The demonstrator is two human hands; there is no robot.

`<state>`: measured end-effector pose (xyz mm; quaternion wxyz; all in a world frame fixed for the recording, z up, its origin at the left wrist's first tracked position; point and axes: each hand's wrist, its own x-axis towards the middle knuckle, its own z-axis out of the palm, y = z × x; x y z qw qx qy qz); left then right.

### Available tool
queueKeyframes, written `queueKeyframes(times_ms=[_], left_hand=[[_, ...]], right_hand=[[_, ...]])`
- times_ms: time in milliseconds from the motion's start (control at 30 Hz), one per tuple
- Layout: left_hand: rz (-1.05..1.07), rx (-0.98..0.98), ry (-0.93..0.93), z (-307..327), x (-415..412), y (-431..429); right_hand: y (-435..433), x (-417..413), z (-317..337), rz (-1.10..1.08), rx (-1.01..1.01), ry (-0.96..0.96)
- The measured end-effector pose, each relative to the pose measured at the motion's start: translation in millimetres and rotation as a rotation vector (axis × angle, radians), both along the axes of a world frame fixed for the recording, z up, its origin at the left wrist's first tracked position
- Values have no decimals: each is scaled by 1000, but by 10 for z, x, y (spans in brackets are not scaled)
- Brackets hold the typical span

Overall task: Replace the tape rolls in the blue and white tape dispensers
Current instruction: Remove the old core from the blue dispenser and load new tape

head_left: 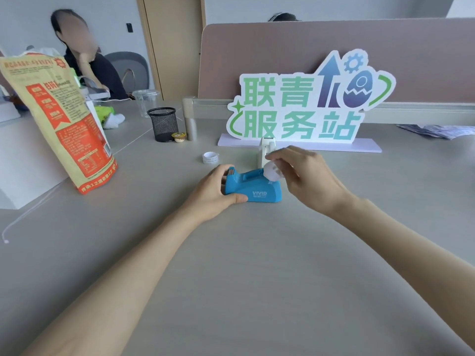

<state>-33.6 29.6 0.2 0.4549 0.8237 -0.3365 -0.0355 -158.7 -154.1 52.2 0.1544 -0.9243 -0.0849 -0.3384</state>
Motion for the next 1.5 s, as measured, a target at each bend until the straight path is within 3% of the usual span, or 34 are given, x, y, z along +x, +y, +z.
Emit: queueKeyframes(times_ms=[133,267,300,367,467,633,767,933,1100,1233,1333,1500], left_hand=[[71,167,-167,-28,16,-104],[141,108,-685,-28,-177,-15],[122,52,-724,-30,-249,17],[3,30,-612,-12,-394,62],[-138,165,-453,-20,-475,41],[-133,189,-380,-18,-430,-33],[-117,147,-442,3,-467,-48],[-89,97,-426,6,-467,-39],[-62,41,-351,-3,-425,-23],[-16,45,-326,8,-404,-19],[7,50,-307,9,-388,-25],[23,92,-283,5,-339,-6]], right_hand=[[33,-217,-227,1,80,-45],[90,-269,-389,-44,369,178],[84,-244,-401,-61,432,228],[67,-195,-392,-78,542,275],[77,-129,-396,-65,654,292],[171,-18,-412,42,870,325],[154,-15,-425,145,972,356],[149,-55,-426,224,896,381],[130,-91,-429,167,884,326],[175,-81,-434,-8,482,286],[232,-65,-427,-32,345,320],[194,-80,-441,-85,411,361]])
